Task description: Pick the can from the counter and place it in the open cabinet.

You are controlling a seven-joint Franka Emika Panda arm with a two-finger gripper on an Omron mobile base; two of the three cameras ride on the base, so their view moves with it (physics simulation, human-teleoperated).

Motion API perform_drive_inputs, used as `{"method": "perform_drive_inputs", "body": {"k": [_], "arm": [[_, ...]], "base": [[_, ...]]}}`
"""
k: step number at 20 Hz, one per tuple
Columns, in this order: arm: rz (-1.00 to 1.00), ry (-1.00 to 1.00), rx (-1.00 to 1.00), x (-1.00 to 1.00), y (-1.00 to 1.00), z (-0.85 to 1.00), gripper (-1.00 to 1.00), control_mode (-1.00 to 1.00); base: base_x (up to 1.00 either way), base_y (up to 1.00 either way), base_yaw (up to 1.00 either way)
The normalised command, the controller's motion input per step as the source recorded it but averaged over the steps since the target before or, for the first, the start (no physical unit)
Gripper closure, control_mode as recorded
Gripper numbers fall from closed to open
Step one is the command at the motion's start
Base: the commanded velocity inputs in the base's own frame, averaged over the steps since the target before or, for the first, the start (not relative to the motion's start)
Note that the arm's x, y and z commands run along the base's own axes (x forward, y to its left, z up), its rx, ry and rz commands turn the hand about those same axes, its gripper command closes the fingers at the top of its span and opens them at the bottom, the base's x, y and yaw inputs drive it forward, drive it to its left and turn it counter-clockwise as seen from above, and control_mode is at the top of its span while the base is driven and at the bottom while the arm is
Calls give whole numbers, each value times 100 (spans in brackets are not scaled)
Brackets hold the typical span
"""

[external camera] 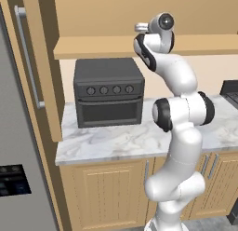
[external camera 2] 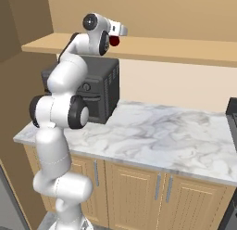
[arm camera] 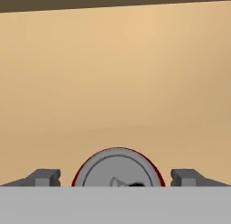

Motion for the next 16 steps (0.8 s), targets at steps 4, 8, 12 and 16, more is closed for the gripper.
{"method": "perform_drive_inputs", "body": {"k": [4, 8, 12, 16], "arm": [[0, 0, 0, 31, 0, -3, -100, -100], [0, 0, 0, 28, 0, -12, -100, -100], [0, -12, -4, 13, 0, -27, -100, -100], [0, -20, -1, -22, 0, -1, -100, -100]], "base": [[0, 0, 0], [0, 0, 0], [0, 0, 0], [0, 0, 0]]}}
